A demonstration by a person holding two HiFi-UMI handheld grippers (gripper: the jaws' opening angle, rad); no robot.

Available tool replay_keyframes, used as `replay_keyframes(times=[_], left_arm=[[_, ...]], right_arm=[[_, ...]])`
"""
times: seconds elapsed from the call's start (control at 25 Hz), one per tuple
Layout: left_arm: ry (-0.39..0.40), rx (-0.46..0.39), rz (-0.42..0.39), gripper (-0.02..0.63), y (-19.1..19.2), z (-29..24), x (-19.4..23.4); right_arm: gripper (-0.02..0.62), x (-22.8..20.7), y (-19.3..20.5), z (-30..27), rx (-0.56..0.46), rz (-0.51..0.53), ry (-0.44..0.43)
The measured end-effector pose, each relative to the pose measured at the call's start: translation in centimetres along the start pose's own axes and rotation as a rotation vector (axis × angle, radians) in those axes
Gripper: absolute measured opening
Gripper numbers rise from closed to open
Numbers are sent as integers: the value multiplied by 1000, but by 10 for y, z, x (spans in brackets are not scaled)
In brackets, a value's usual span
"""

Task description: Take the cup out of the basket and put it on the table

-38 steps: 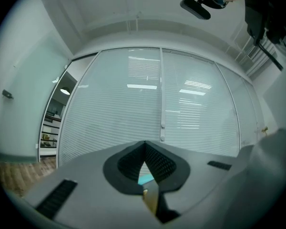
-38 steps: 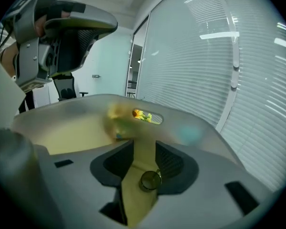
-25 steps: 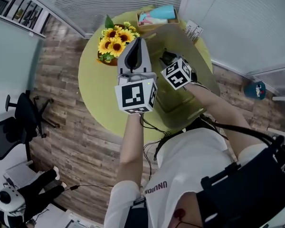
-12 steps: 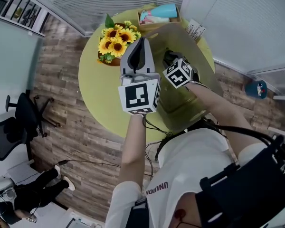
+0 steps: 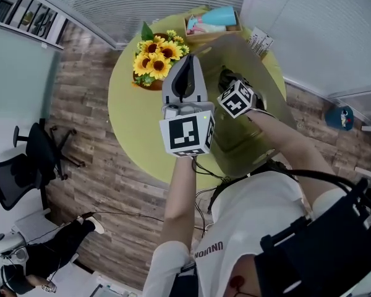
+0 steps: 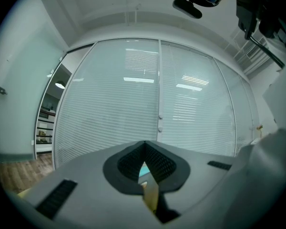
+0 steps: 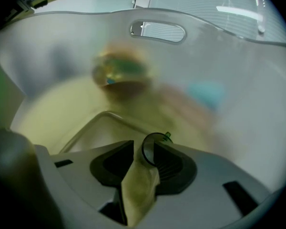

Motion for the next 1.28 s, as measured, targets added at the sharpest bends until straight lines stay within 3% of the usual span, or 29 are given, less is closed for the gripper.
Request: replay_keyframes(times=[0.68, 0.88, 1.28], left_arm=[[7, 11, -9, 12, -1, -4, 2], [-38, 19, 18, 12, 1, 2, 10], [-39, 22, 9, 12, 1, 2, 7]], right_arm=[[91, -2, 4, -12, 45, 58, 2], [61, 6, 4, -12, 55, 92, -12], [48, 4, 7, -10, 75, 94, -15]])
Point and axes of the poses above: the fingertips, and each gripper's own axes: z backward along the fingers, x to its left, y out of its underside, the point moved 4 cm from there along z, backward along the fingers, and after that the axes turned 9 degrees about -z, right-handed, at the moved point
